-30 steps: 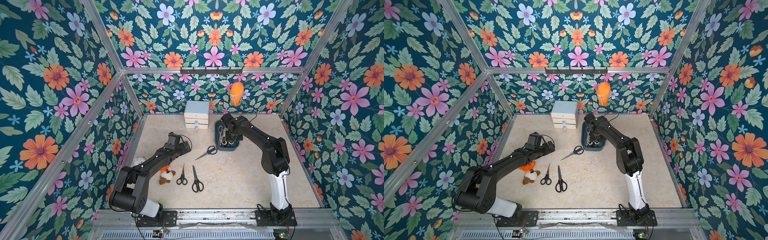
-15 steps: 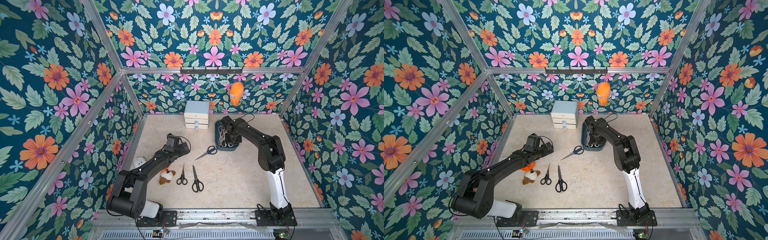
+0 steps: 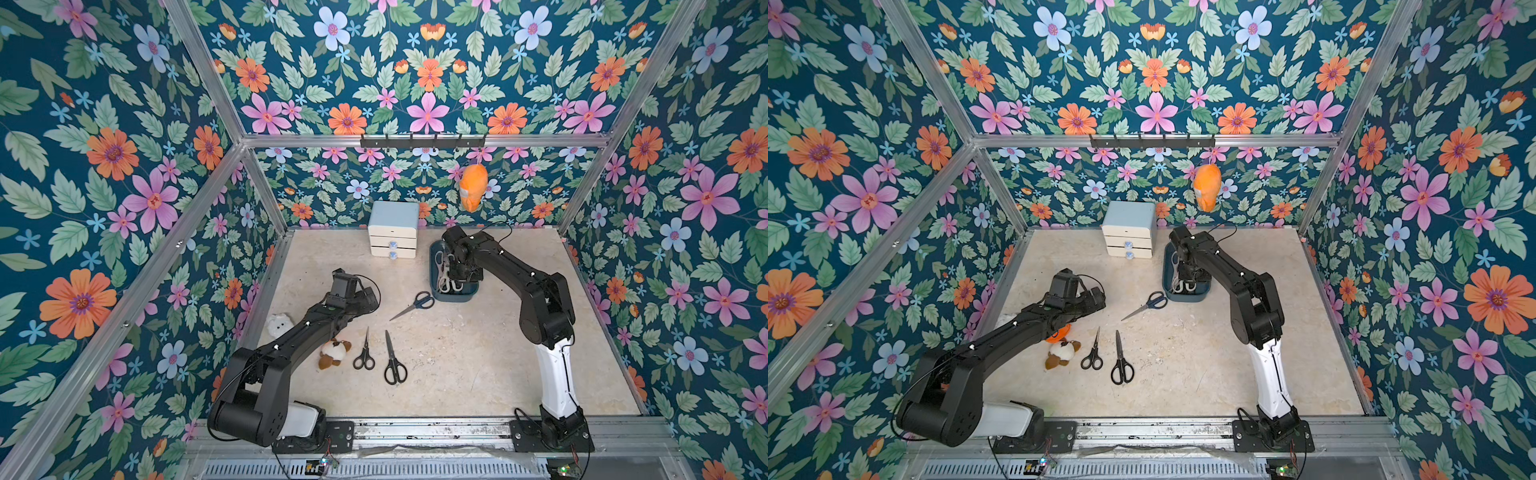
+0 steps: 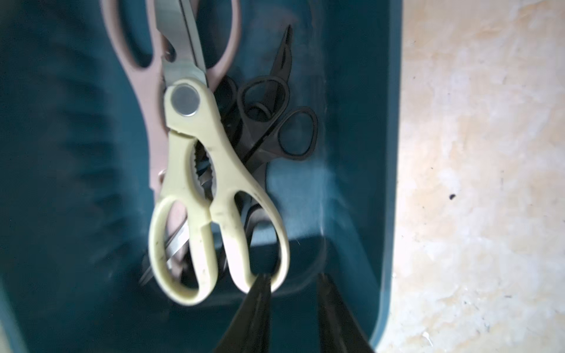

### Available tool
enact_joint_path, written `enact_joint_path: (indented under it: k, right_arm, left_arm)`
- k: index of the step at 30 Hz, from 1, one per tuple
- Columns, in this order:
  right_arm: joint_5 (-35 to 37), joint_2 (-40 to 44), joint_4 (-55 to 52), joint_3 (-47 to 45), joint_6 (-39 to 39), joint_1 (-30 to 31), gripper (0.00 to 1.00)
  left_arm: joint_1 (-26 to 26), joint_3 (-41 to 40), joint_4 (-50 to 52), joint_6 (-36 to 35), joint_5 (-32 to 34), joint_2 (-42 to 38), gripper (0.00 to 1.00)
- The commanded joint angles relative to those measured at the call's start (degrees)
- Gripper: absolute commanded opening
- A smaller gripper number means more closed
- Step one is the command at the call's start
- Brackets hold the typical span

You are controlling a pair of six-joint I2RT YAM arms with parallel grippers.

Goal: Put the scissors into the storage box
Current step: Place the scissors in the storage box.

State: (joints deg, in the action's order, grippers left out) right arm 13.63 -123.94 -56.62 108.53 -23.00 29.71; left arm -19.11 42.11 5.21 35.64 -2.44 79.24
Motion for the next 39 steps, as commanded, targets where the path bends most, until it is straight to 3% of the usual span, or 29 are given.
enact_joint_path:
  k: [1,13,20,27,39]
  right_arm:
    - [1.38,3.24,0.19,-2.06,-1.35,1.74,0.31]
    - [5.07,13.41,2.0,-10.88,-3.81,21.98,0.35]
    - [2.69,12.9,4.92,-15.22,-4.68,31.97,0.36]
    - [-2.57,11.81,14.85,-22.06,-6.82,35.45,0.37]
    - [-5.11,9.07,20.06,-26.61,-6.3,40.28,0.37]
  left_arm:
    - [0.06,-0.14,0.43,-1.86,-0.54,-0.48,0.99]
    - [1.32,1.9,-0.51,-3.76,-2.61,1.73,0.99]
    - [5.55,2.02,-0.64,-2.71,-4.71,1.81,0.99]
    - [10.61,2.33,0.75,-3.11,-6.79,0.62,0.99]
    - [11.34,2.87,2.43,-2.87,-7.03,-0.6,0.99]
